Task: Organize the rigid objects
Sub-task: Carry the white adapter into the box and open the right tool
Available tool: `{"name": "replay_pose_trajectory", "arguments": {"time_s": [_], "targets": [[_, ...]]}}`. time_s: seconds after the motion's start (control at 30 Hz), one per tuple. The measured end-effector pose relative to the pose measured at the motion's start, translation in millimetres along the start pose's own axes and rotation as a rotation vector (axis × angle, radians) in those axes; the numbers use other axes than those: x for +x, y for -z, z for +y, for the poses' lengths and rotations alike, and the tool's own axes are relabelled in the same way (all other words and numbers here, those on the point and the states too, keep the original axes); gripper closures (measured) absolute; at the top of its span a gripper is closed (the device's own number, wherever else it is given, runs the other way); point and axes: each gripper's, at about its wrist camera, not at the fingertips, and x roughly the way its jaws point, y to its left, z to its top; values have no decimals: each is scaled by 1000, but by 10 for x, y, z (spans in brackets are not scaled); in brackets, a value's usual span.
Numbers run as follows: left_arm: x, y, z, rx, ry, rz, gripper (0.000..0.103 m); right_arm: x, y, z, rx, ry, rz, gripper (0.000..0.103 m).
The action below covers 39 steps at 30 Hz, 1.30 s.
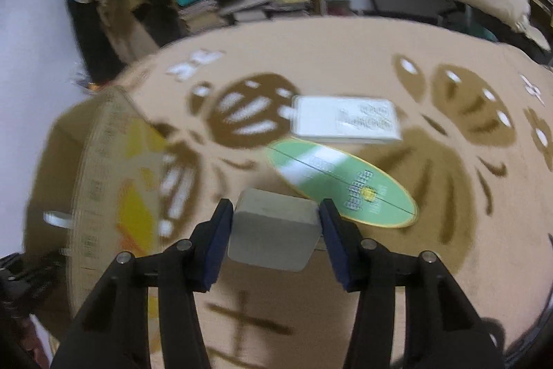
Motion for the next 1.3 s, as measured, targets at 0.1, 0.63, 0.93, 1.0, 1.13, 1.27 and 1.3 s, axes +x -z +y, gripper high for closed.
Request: {"name": "replay_pose_trajectory", "arguments": {"time_s": [0.1, 0.63, 0.93, 1.0, 1.13, 1.27, 1.3], "targets": [[-2, 5, -2, -4, 3, 1, 77, -132, -42, 247, -63, -57, -73, 49], [-32, -3, 21, -9, 15, 2, 77, -667, 84, 1152, -309, -256, -282, 49], [-14, -11, 48, -16, 22, 6, 75, -571, 153, 1235, -303, -345, -258, 49], [-15, -4, 35, -8, 16, 3, 75, -577, 161, 1231, -298, -360, -257, 49], [-7, -3, 30, -9, 8, 4, 75, -582, 166, 1237, -312, -338, -260, 49], [-19, -4, 32, -14, 15, 5, 75, -554, 145, 1183, -294, -331, -260, 35], [-20, -4, 29, -11, 13, 4, 75, -534, 142, 1155, -287, -322, -261, 32]]}}
